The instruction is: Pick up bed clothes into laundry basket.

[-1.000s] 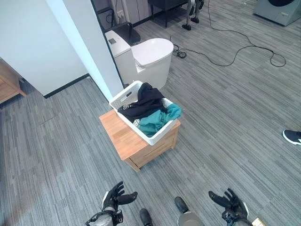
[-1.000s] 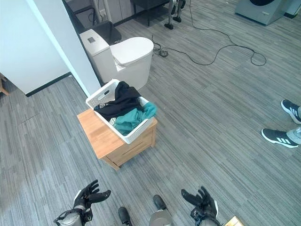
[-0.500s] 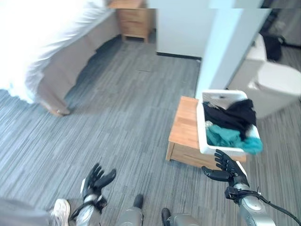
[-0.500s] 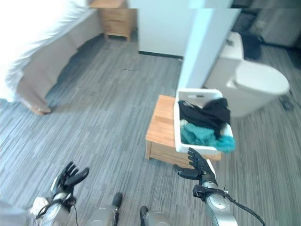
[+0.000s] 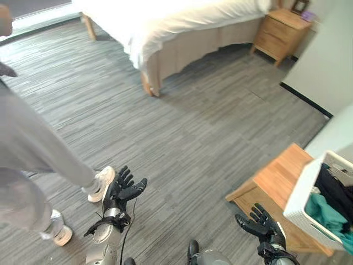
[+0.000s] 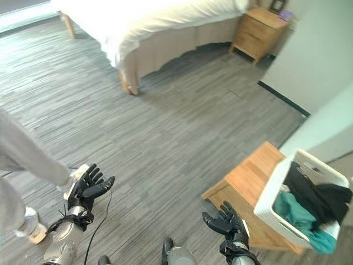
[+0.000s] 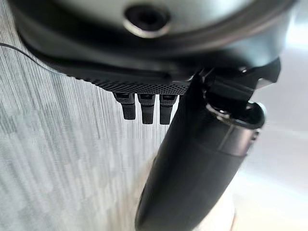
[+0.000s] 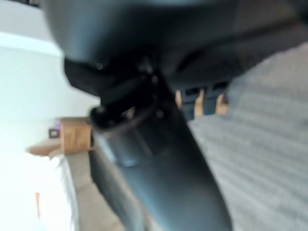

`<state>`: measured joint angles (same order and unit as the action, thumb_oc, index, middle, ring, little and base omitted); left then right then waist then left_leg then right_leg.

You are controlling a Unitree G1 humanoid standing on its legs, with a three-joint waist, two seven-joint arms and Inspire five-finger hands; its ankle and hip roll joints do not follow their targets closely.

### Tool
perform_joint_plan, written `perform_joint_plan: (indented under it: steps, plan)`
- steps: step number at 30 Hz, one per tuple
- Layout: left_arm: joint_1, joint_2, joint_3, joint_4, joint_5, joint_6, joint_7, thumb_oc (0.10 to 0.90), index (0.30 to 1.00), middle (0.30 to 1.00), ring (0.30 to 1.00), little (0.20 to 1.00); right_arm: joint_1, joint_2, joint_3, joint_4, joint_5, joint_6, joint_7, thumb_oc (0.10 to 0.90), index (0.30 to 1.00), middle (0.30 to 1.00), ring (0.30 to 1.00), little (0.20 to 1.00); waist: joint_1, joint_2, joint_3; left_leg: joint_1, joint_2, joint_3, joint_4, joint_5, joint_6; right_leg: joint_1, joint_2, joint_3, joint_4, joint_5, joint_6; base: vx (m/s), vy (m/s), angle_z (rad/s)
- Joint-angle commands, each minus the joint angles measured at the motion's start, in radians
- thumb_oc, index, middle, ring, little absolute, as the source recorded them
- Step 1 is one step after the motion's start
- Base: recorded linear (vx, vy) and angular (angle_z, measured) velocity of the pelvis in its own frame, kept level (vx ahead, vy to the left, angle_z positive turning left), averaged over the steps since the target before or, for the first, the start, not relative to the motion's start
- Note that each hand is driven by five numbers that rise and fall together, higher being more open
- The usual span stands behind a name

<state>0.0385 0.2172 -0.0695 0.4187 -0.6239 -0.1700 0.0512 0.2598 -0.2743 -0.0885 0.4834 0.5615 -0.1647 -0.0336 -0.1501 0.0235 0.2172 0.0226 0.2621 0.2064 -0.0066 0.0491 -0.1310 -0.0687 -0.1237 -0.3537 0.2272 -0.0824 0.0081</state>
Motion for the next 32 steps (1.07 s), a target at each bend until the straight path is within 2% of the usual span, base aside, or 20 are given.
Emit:
perform_joint_plan:
  steps: [1,4,5,6,7,8,9,10,12,13,15,17,19,20,21,24,27,32]
  plan:
    - [0.039,0.069,0.070,-0.120,-0.028,-0.091,-0.024,0.800,0.900,0.900,0.900,0.900,-0.071,-0.052,-0.050,-0.074,0.014,-0.105,-0.022,0.800,0.900,0.900,0.900,0.900,0.017,-0.021,-0.041,0.002,-0.009,-0.003,0.013,-0.078,-0.042,-0.027,-0.046,0.117,-0.187,0.027,0.129,-0.08,0.370,0.65]
    - [0.033,0.112,0.073,-0.136,0.003,-0.102,-0.012,0.800,0.900,0.900,0.900,0.900,-0.136,-0.053,-0.028,-0.111,0.008,-0.112,-0.030,0.800,0.900,0.900,0.900,0.900,0.049,-0.041,-0.025,-0.046,-0.083,-0.030,0.036,-0.107,-0.004,-0.054,-0.096,0.150,-0.240,0.117,0.173,-0.11,0.366,0.22]
    - [-0.007,0.150,0.057,-0.134,0.024,-0.108,-0.011,0.800,0.900,0.900,0.900,0.900,-0.154,-0.032,-0.019,-0.135,0.044,-0.125,-0.017,0.800,0.900,0.900,0.900,0.900,0.046,-0.051,-0.015,-0.096,-0.121,-0.048,0.064,-0.123,0.021,-0.075,-0.114,0.230,-0.242,0.128,0.197,-0.14,0.282,0.20]
    - [-0.008,0.150,0.057,-0.134,0.024,-0.108,-0.011,0.800,0.900,0.900,0.900,0.900,-0.155,-0.031,-0.019,-0.135,0.044,-0.125,-0.017,0.800,0.900,0.900,0.900,0.900,0.045,-0.053,-0.020,-0.103,-0.124,-0.048,0.065,-0.120,0.022,-0.082,-0.117,0.230,-0.241,0.130,0.198,-0.10,0.282,0.36]
    - [-0.032,0.179,0.037,-0.122,0.045,-0.115,-0.013,0.800,0.900,0.900,0.900,0.900,-0.153,-0.027,-0.019,-0.142,0.056,-0.130,-0.004,0.800,0.900,0.900,0.900,0.900,0.017,-0.046,-0.016,-0.129,-0.151,-0.086,0.077,-0.126,0.041,-0.086,-0.099,0.390,-0.201,0.125,0.204,-0.03,0.259,0.48]
    - [-0.048,0.185,0.026,-0.116,0.056,-0.118,-0.022,0.800,0.900,0.900,0.900,0.900,-0.142,-0.022,-0.015,-0.141,0.055,-0.125,0.006,0.800,0.900,0.900,0.900,0.900,0.003,-0.035,-0.014,-0.134,-0.163,-0.099,0.075,-0.125,0.049,-0.095,-0.079,0.488,-0.173,0.102,0.217,-0.04,0.382,0.95]
    - [-0.058,0.187,0.020,-0.106,0.060,-0.115,-0.029,0.800,0.900,0.900,0.900,0.900,-0.136,-0.021,-0.010,-0.134,0.060,-0.122,0.014,0.800,0.900,0.900,0.900,0.900,-0.002,-0.023,-0.020,-0.144,-0.178,-0.124,0.073,-0.115,0.059,-0.092,-0.040,0.602,-0.119,0.083,0.209,-0.03,0.378,1.29]
    - [-0.057,0.180,0.017,-0.111,0.056,-0.114,-0.036,0.800,0.900,0.900,0.900,0.900,-0.127,-0.015,-0.010,-0.135,0.063,-0.121,0.016,0.800,0.900,0.900,0.900,0.900,-0.007,-0.013,-0.021,-0.137,-0.181,-0.140,0.057,-0.106,0.063,-0.080,-0.023,0.637,-0.091,0.062,0.200,-0.02,0.302,1.23]
    - [-0.055,0.178,0.017,-0.138,0.089,-0.111,-0.032,0.800,0.900,0.900,0.900,0.900,-0.114,0.004,-0.003,-0.152,0.061,-0.117,0.021,0.800,0.900,0.900,0.900,0.900,0.000,-0.019,-0.032,-0.119,-0.191,-0.149,0.016,-0.098,0.083,-0.061,-0.016,0.598,-0.097,0.049,0.175,0.01,0.185,0.45]
    - [-0.054,0.178,0.017,-0.139,0.090,-0.110,-0.031,0.800,0.900,0.900,0.900,0.900,-0.114,0.005,-0.003,-0.153,0.061,-0.117,0.021,0.800,0.900,0.900,0.900,0.900,-0.001,-0.019,-0.032,-0.118,-0.191,-0.150,0.015,-0.098,0.084,-0.060,-0.016,0.597,-0.098,0.049,0.175,0.01,0.097,-0.03]
    - [-0.056,0.168,0.003,-0.135,0.102,-0.107,-0.024,0.800,0.900,0.900,0.900,0.900,-0.114,0.017,0.002,-0.140,0.086,-0.128,0.026,0.800,0.900,0.900,0.900,0.900,0.002,-0.031,-0.044,-0.120,-0.205,-0.150,0.011,-0.097,0.095,-0.058,0.031,0.600,-0.132,0.019,0.155,-0.01,0.082,-0.04]
    - [-0.054,0.152,0.000,-0.129,0.098,-0.102,-0.008,0.800,0.900,0.900,0.900,0.900,-0.131,0.028,0.022,-0.138,0.090,-0.128,0.015,0.800,0.900,0.900,0.900,0.900,0.021,-0.048,-0.049,-0.125,-0.219,-0.143,0.023,-0.103,0.101,-0.050,0.030,0.564,-0.161,0.030,0.159,-0.04,0.025,-0.01]
    - [-0.048,0.135,-0.007,-0.122,0.103,-0.103,0.001,0.800,0.900,0.900,0.900,0.900,-0.150,0.028,0.039,-0.142,0.093,-0.128,0.009,0.800,0.900,0.900,0.900,0.900,0.030,-0.060,-0.055,-0.125,-0.220,-0.128,0.018,-0.100,0.104,-0.039,0.045,0.592,-0.203,0.044,0.165,-0.03,-0.010,-0.27]
    - [-0.048,0.135,-0.008,-0.122,0.103,-0.103,0.001,0.800,0.900,0.900,0.900,0.900,-0.150,0.028,0.039,-0.142,0.093,-0.128,0.009,0.800,0.900,0.900,0.900,0.900,0.030,-0.060,-0.055,-0.124,-0.220,-0.128,0.017,-0.100,0.104,-0.039,0.045,0.593,-0.203,0.045,0.165,-0.02,0.004,-0.06]
    - [-0.031,0.121,-0.018,-0.123,0.126,-0.101,0.024,0.800,0.900,0.900,0.900,0.900,-0.166,0.027,0.045,-0.141,0.092,-0.129,-0.009,0.800,0.900,0.900,0.900,0.900,0.049,-0.069,-0.061,-0.112,-0.217,-0.106,0.007,-0.099,0.106,-0.036,0.035,0.569,-0.218,0.063,0.175,-0.02,0.002,-0.05]
    - [-0.021,0.113,-0.037,-0.125,0.114,-0.089,0.004,0.800,0.900,0.900,0.900,0.900,-0.164,0.035,0.044,-0.133,0.103,-0.126,-0.007,0.800,0.900,0.900,0.900,0.900,0.045,-0.071,-0.069,-0.100,-0.219,-0.100,-0.008,-0.095,0.107,-0.028,0.045,0.592,-0.224,0.059,0.174,-0.01,0.000,-0.26]
    - [-0.020,0.116,-0.051,-0.116,0.160,-0.078,-0.004,0.800,0.900,0.900,0.900,0.900,-0.148,0.029,0.052,-0.119,0.067,-0.114,-0.010,0.800,0.900,0.900,0.900,0.900,0.045,-0.075,-0.091,-0.076,-0.216,-0.088,-0.017,-0.098,0.106,-0.013,0.045,0.595,-0.229,0.045,0.170,0.04,0.000,-0.06]
    - [-0.011,0.112,-0.048,-0.117,0.160,-0.078,-0.003,0.800,0.900,0.900,0.900,0.900,-0.128,0.026,0.062,-0.121,0.053,-0.105,0.002,0.800,0.900,0.900,0.900,0.900,0.043,-0.076,-0.110,-0.048,-0.214,-0.083,-0.025,-0.102,0.104,0.007,0.044,0.588,-0.236,0.032,0.164,0.04,-0.014,-0.03]
